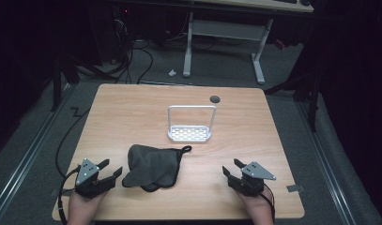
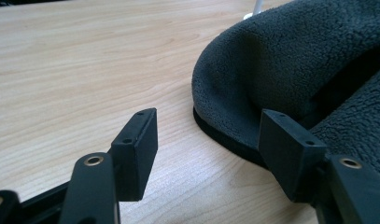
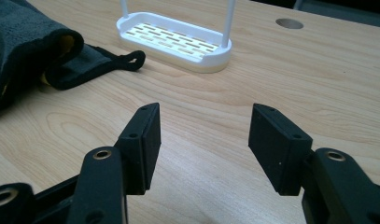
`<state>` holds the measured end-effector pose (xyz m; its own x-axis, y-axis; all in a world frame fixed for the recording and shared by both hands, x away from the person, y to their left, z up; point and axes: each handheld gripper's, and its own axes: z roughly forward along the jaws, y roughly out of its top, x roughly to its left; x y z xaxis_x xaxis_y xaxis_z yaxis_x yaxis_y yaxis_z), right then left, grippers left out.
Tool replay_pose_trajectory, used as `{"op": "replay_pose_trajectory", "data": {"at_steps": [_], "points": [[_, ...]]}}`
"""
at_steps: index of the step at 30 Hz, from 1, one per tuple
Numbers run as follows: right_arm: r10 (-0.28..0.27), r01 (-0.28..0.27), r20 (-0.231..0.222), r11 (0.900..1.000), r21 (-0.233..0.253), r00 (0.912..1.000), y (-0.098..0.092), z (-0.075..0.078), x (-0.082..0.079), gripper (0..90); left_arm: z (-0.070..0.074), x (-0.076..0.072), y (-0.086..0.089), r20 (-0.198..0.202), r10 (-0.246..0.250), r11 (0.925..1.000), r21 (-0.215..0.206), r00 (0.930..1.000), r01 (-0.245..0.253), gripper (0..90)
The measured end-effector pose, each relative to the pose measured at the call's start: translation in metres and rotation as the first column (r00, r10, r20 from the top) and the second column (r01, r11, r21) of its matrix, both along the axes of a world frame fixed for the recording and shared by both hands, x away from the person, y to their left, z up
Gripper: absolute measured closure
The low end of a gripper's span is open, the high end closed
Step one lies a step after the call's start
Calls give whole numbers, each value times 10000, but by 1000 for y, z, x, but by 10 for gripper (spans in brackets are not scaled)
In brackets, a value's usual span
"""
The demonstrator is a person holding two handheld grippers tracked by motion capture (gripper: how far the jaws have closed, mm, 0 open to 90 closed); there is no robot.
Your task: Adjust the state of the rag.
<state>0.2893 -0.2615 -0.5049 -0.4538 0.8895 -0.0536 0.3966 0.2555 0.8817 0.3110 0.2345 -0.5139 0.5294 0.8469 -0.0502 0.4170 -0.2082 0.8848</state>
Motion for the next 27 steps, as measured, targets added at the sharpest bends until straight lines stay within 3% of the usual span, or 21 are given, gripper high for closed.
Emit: {"op": "replay_pose_trajectory", "data": {"at_steps": [17,27], "points": [[-263,264,-52,9991,328,9996,-2,1,-1,455,0,0,3,-117,58,9997,-245,9999,-61,409],[15,-13,-79,9998,196,10000,5,1,-2,450,0,-1,2,-110,4,9994,-336,9999,-7,411]]}}
